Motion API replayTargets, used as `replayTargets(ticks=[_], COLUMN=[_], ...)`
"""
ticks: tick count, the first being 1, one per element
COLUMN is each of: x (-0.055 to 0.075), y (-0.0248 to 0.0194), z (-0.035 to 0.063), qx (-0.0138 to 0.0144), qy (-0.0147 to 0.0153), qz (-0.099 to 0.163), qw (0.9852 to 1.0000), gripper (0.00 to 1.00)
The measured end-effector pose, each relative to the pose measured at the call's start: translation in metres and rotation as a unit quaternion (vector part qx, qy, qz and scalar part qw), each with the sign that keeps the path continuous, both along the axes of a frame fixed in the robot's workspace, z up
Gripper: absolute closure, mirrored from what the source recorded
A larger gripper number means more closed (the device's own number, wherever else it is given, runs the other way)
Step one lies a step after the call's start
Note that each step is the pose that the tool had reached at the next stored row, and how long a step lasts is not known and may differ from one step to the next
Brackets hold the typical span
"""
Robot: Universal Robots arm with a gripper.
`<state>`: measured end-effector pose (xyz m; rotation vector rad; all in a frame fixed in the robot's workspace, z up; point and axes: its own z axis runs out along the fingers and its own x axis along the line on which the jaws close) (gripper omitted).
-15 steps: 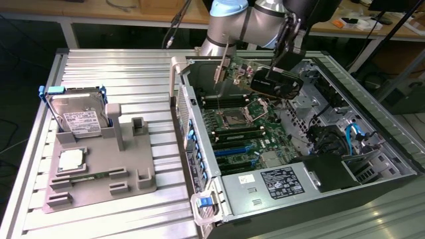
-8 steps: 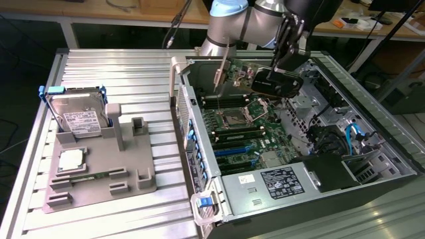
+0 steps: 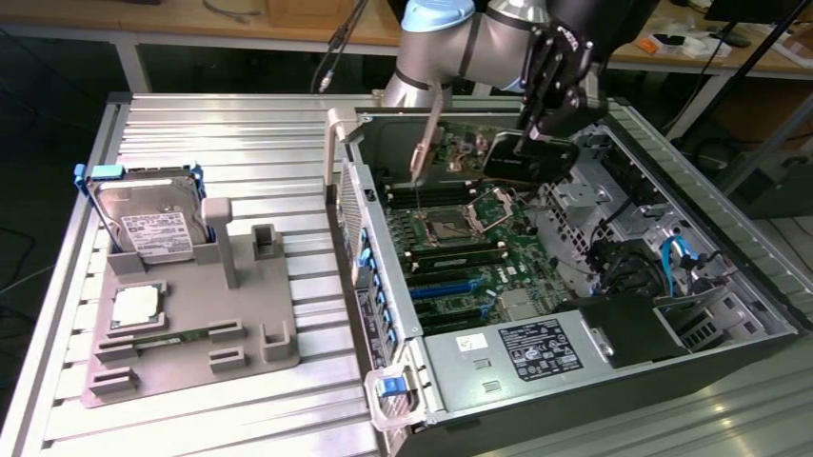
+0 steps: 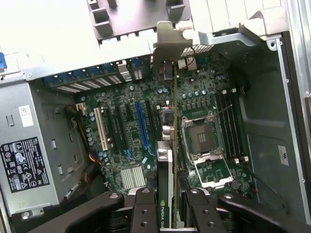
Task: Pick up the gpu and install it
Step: 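Insert the gpu into the slot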
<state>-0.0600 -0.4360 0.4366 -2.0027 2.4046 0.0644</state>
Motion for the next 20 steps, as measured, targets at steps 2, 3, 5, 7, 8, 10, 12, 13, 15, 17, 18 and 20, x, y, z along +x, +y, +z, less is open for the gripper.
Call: replayTargets(ticks=[2,3,5,7,8,10,12,13,15,17,18,20], x=[0.001,0.001,0.001,0.002,0.002,0.002,0.003,0.003,0.004,0.004,0.004,0.005], y=[0.0000,0.0000,0.0000,0.0000,0.0000,0.0000,0.0000,0.0000,0.0001,0.0000,0.0000,0.0000], z=[-0.0002,-0.0003,-0.0005,-0.0007,-0.0008,-0.0010,-0.0015,-0.0021,-0.0049,-0.0085,-0.0103,-0.0139], qx=[0.0000,0.0000,0.0000,0.0000,0.0000,0.0000,0.0000,0.0001,-0.0001,-0.0001,-0.0001,0.0000], qy=[0.0000,0.0000,0.0000,0.0000,0.0000,0.0000,0.0000,0.0000,0.0000,0.0000,0.0000,0.0000], qz=[0.017,0.026,0.044,0.062,0.070,0.088,0.107,0.115,0.129,0.139,0.143,0.152], qw=[0.9998,0.9997,0.9990,0.9981,0.9975,0.9961,0.9943,0.9934,0.9916,0.9903,0.9897,0.9884], gripper=[0.73,0.73,0.73,0.73,0.73,0.73,0.73,0.73,0.73,0.73,0.73,0.73])
